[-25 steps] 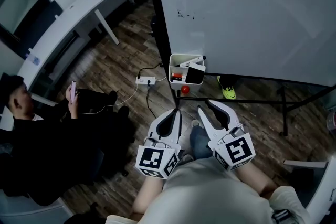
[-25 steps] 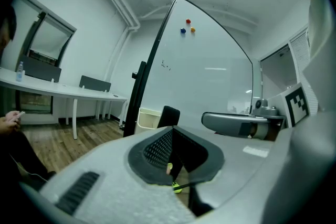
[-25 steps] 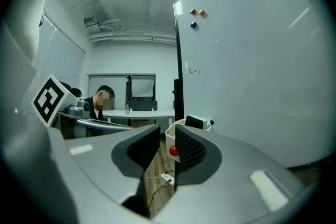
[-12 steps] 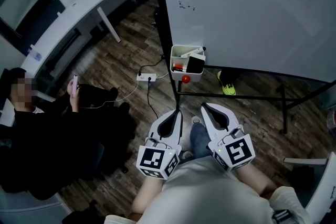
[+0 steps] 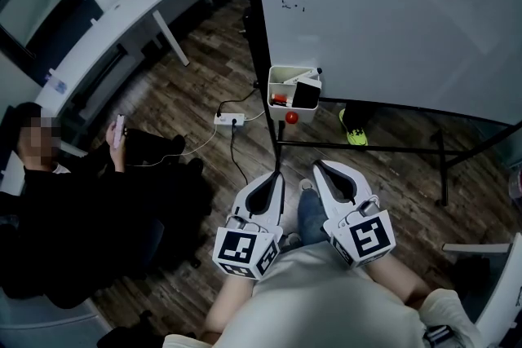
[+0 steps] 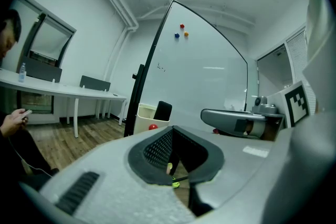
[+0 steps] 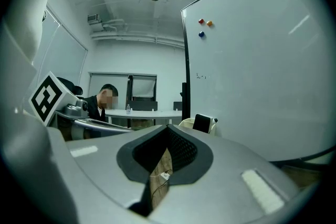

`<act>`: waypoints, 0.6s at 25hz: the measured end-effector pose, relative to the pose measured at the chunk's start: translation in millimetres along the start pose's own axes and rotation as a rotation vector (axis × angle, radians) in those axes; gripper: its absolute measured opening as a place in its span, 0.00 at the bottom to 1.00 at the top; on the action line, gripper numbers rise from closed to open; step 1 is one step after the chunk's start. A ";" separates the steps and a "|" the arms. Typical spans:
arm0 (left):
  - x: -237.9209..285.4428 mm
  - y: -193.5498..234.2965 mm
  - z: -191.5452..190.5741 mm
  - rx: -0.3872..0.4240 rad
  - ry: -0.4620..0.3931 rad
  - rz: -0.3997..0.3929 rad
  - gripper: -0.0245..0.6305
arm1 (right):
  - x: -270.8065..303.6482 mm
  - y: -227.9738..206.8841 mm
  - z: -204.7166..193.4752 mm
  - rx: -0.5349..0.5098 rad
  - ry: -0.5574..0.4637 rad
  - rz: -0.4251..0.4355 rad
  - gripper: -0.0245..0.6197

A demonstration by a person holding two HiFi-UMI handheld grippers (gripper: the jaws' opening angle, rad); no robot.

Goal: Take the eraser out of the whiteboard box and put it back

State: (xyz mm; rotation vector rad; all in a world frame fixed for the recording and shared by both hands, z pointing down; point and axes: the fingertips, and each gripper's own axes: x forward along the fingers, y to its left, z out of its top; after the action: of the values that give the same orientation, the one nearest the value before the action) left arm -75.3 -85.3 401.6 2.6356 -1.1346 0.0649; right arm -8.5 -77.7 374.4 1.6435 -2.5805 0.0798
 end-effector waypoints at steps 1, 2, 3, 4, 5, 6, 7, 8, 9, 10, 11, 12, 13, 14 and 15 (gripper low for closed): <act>-1.0 0.3 0.3 0.000 -0.002 0.001 0.04 | 0.3 1.4 1.0 -0.002 -0.004 0.003 0.05; -1.8 0.8 0.8 -0.001 -0.004 0.003 0.04 | 0.9 3.1 2.5 -0.004 -0.010 0.008 0.05; -2.3 1.3 1.4 -0.001 -0.006 0.004 0.04 | 1.7 4.9 4.5 -0.004 -0.019 0.015 0.05; -2.7 1.9 2.1 -0.002 -0.008 0.006 0.04 | 2.4 6.5 6.2 -0.003 -0.026 0.021 0.05; -2.9 2.3 2.7 -0.003 -0.009 0.007 0.04 | 2.9 7.7 7.2 -0.004 -0.029 0.025 0.05; -3.1 2.6 3.4 -0.003 -0.010 0.008 0.04 | 3.2 8.5 7.7 -0.005 -0.030 0.027 0.05; -3.1 2.8 3.8 -0.004 -0.011 0.008 0.04 | 3.3 8.7 7.9 -0.007 -0.029 0.026 0.05; -3.1 2.9 4.0 -0.004 -0.011 0.008 0.04 | 3.4 8.4 7.9 -0.010 -0.029 0.022 0.05; -3.0 2.9 3.8 -0.004 -0.011 0.008 0.04 | 3.7 8.0 8.7 -0.012 -0.032 0.017 0.05; -2.7 3.0 3.4 -0.004 -0.011 0.007 0.04 | 4.0 7.8 9.7 -0.012 -0.036 0.014 0.05; -2.3 3.0 2.9 -0.004 -0.011 0.006 0.04 | 4.2 7.6 9.8 -0.008 -0.034 0.012 0.05; -1.9 3.1 2.6 -0.003 -0.011 0.005 0.04 | 4.2 7.7 9.4 -0.005 -0.033 0.012 0.05; -1.4 3.1 2.6 -0.003 -0.011 0.005 0.04 | 4.3 8.4 9.8 -0.004 -0.043 0.018 0.05; -1.1 3.1 2.6 -0.003 -0.011 0.004 0.04 | 4.4 9.0 10.8 -0.005 -0.057 0.023 0.05; -0.8 3.1 2.7 -0.003 -0.011 0.004 0.04 | 4.2 8.6 11.1 -0.005 -0.056 0.021 0.05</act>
State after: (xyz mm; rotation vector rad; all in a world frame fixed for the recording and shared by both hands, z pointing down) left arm -78.2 -87.5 399.5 2.6342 -1.1425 0.0495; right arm -18.5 -78.9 363.8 1.6403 -2.6371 0.0292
